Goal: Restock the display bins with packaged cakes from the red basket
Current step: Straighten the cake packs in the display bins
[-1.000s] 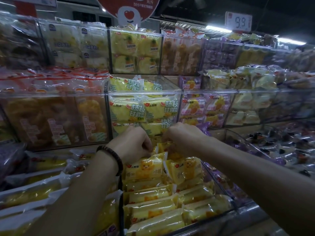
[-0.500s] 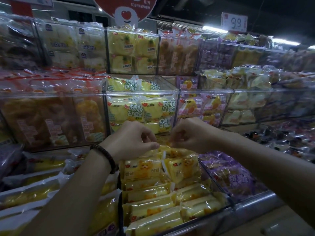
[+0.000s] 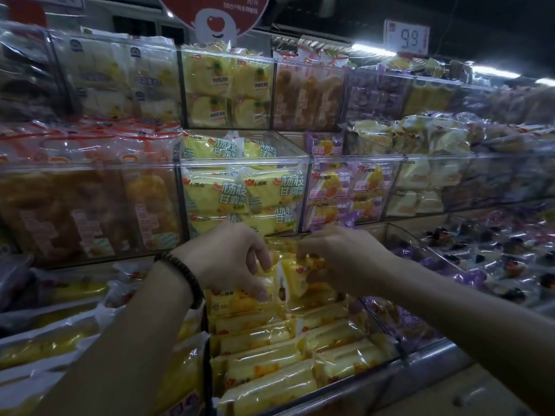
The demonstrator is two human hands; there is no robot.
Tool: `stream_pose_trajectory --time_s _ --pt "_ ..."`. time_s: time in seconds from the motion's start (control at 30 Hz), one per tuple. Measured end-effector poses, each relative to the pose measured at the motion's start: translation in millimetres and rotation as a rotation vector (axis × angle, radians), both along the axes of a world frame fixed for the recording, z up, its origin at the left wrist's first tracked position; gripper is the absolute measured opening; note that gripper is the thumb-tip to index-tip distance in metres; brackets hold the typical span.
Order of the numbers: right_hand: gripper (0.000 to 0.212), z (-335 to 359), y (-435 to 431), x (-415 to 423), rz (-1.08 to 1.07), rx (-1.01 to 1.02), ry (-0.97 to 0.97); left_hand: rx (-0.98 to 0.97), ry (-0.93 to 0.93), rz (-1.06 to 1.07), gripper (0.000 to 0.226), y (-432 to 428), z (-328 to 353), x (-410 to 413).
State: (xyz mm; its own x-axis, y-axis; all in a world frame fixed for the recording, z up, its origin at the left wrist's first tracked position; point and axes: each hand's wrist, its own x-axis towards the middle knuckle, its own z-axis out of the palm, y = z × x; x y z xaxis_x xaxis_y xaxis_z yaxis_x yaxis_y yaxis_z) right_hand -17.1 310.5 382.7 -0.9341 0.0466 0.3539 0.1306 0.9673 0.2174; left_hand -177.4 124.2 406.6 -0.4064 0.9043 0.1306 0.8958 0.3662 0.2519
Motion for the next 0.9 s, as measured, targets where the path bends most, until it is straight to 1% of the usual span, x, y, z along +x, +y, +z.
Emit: stream_pose_trajectory --time_s 0.03,0.17,0.33,0.47,0.57,0.63,0.67,0.73,0.8,0.87,0.9 --pt "0.042 -1.8 -1.5 -2.7 -0.005 0.001 0.020 0.000 0.009 0.007 0.048 0.1 0.1 0.0" --pt "0.045 -9.9 -2.8 -14.2 -0.016 -0.051 0.000 0.006 0.080 0.023 0.047 1.8 -1.5 0.5" --pt "0.044 -17.9 -2.7 -17.2 -0.018 -0.126 0.040 0.017 0.184 0.043 0.045 4.0 -3.6 2.0" --pt "0.044 -24.5 -10.3 -16.6 -0.034 -0.165 0.035 0.009 0.241 0.082 0.044 5.2 -4.7 6.3" --pt "0.051 -24.0 -17.5 -11.3 -0.077 -0.271 0.055 0.006 0.272 0.113 0.045 4.0 -3.2 11.5" --pt "0.060 -16.9 -18.7 -0.3 -0.061 -0.326 0.053 -0.015 0.279 0.132 0.047 2.7 -1.6 17.2" --pt "0.061 -11.0 -16.3 7.4 -0.047 -0.343 0.051 -0.029 0.263 0.141 0.049 2.8 -0.4 19.0" --pt "0.051 2.2 -4.7 24.2 -0.041 -0.343 0.082 -0.075 0.202 0.153 0.052 4.7 5.0 21.9" --pt "0.028 16.6 13.4 41.5 -0.074 -0.326 0.172 -0.082 0.160 0.148 0.052 9.6 14.6 28.3" --pt "0.010 30.2 33.7 60.4 -0.149 -0.352 0.212 -0.049 0.203 0.131 0.046 18.3 25.2 41.5" --pt "0.006 35.9 43.0 70.7 -0.182 -0.369 0.211 -0.034 0.235 0.118 0.041 23.9 28.9 50.3"
